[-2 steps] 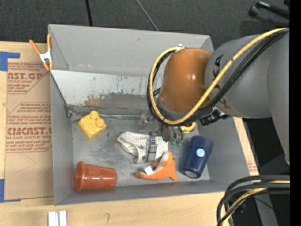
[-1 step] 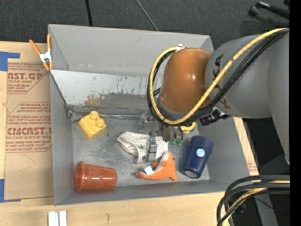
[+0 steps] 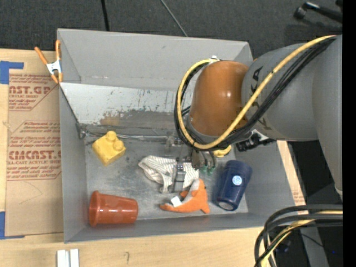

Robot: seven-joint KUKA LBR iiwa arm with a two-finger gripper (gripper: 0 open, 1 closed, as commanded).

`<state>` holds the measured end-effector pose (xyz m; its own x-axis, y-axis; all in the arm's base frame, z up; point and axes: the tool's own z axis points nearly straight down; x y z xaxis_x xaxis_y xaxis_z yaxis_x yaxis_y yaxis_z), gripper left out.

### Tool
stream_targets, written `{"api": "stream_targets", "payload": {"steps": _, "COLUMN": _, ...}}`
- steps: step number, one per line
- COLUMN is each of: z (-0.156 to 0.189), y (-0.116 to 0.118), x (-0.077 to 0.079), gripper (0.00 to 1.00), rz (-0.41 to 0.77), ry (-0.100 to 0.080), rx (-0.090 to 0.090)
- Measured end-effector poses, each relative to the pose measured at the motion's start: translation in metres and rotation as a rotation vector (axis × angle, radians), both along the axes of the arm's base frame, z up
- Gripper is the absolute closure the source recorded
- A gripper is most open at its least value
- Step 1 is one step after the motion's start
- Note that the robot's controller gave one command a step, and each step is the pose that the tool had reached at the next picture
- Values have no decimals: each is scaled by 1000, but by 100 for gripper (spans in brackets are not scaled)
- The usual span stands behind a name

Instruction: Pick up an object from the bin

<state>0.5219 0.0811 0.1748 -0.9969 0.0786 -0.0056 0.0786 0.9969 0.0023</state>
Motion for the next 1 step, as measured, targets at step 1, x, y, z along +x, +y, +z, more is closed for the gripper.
{"api": "stream_targets", "payload": {"steps": 1, "z": -47, "y": -3, "x": 7, "gripper": 0, "rz": -73, "ry": -1, "rx": 0}}
